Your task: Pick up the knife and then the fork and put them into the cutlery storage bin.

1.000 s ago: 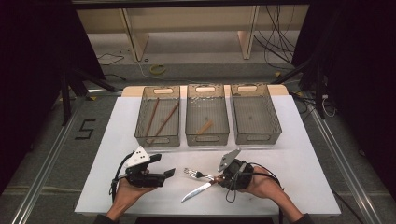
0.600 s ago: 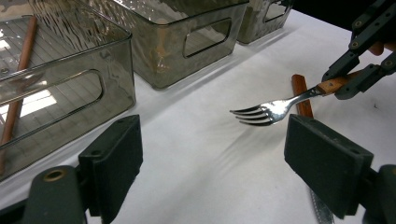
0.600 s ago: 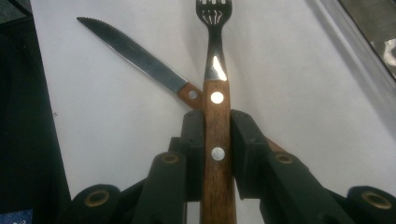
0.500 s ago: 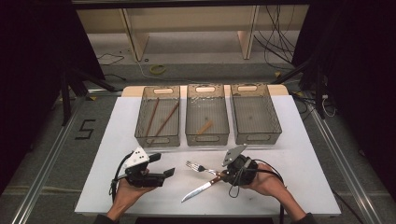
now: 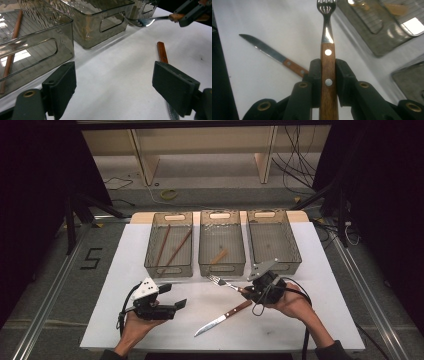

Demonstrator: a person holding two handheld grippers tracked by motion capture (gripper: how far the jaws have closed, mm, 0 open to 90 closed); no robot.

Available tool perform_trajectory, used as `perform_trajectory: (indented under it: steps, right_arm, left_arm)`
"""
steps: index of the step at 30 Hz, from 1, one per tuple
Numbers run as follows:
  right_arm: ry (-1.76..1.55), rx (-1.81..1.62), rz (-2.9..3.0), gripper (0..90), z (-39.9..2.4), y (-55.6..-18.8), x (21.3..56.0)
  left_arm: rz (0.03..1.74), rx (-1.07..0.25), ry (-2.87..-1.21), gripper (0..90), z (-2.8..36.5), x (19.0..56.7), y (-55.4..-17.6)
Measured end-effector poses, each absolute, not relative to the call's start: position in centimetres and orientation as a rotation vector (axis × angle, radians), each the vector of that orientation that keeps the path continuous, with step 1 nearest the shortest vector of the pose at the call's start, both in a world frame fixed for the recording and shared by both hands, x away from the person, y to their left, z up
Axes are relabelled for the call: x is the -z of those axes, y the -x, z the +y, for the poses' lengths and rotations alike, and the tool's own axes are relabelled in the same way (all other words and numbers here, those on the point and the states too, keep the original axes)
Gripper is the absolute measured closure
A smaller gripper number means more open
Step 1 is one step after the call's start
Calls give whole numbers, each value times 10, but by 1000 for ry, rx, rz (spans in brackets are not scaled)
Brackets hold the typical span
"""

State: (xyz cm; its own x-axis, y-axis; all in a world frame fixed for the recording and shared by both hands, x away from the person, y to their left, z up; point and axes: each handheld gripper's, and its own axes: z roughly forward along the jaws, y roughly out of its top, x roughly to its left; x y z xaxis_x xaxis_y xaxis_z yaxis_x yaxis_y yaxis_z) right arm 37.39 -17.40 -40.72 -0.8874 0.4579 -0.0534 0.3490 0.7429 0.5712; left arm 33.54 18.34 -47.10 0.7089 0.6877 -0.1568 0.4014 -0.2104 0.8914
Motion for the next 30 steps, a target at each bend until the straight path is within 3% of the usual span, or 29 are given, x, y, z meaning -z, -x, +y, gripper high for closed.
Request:
perform_trajectory:
  steps: [30]
  right_arm:
    - [-803,-898,2608,768,-197,-416,376]
  left_arm:
    - [866,-344,-1809,185,187,471,-336]
